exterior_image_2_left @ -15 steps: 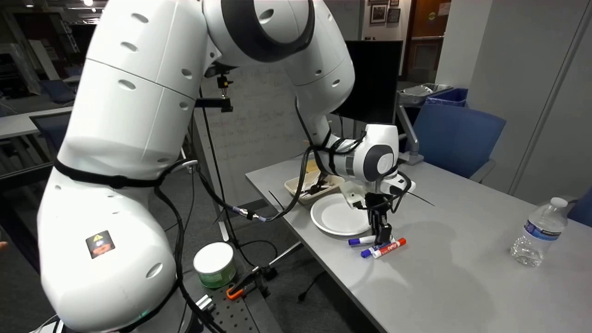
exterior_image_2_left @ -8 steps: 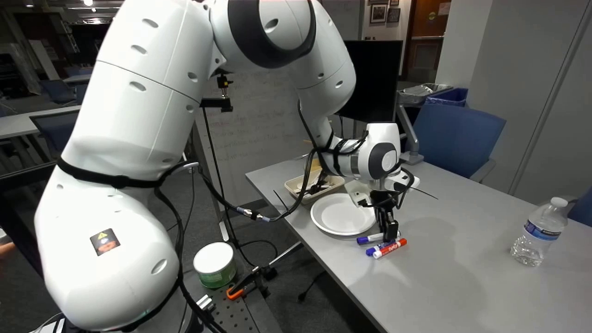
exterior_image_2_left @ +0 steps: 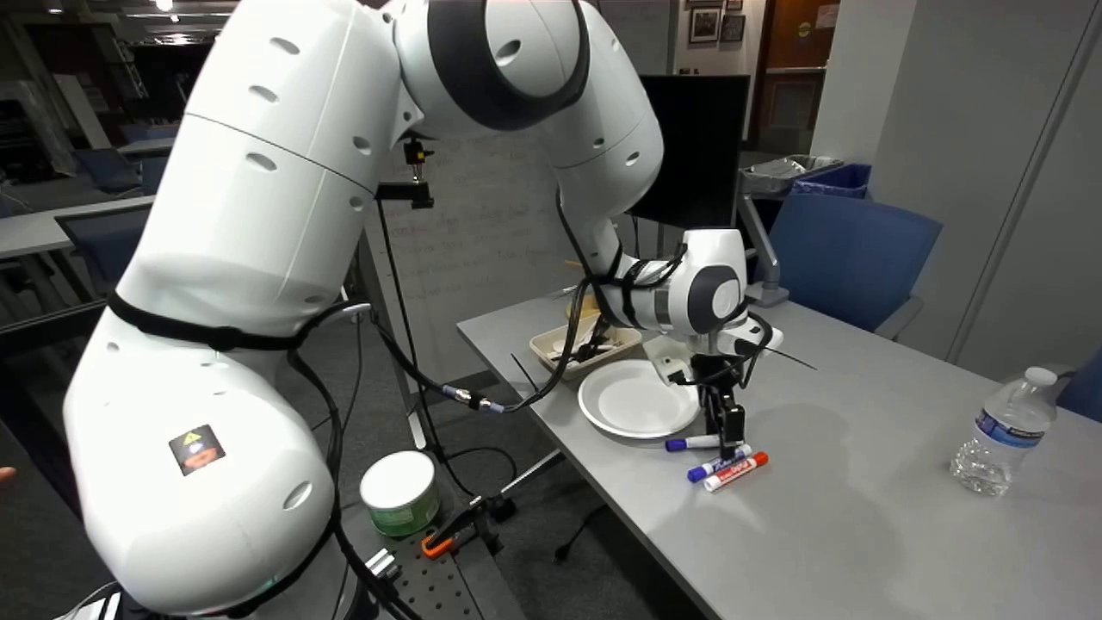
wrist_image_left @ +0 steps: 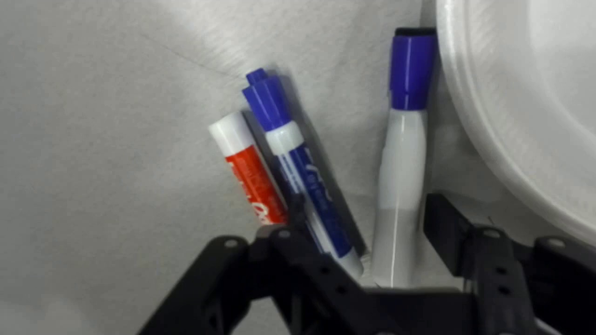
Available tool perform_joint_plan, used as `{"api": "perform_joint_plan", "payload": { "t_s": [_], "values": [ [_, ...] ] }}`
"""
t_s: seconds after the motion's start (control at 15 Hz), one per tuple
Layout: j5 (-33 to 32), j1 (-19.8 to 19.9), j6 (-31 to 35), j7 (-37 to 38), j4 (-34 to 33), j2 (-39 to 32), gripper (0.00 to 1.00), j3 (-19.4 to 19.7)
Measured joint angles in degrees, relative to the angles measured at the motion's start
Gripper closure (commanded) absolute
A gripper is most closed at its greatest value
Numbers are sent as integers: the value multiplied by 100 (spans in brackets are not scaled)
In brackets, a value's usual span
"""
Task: Remove the markers from the white plate
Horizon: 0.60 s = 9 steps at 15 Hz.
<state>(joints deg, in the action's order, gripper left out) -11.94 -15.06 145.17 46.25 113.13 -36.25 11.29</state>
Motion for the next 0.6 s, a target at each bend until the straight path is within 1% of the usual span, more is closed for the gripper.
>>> {"api": "perform_joint_plan", "payload": {
  "t_s": [0.07,0.6],
  "values": [
    [0,-1,0,14,-7,-14,0,0],
    [1,-4,-31,140,-35,-71,0,-3]
  ]
}}
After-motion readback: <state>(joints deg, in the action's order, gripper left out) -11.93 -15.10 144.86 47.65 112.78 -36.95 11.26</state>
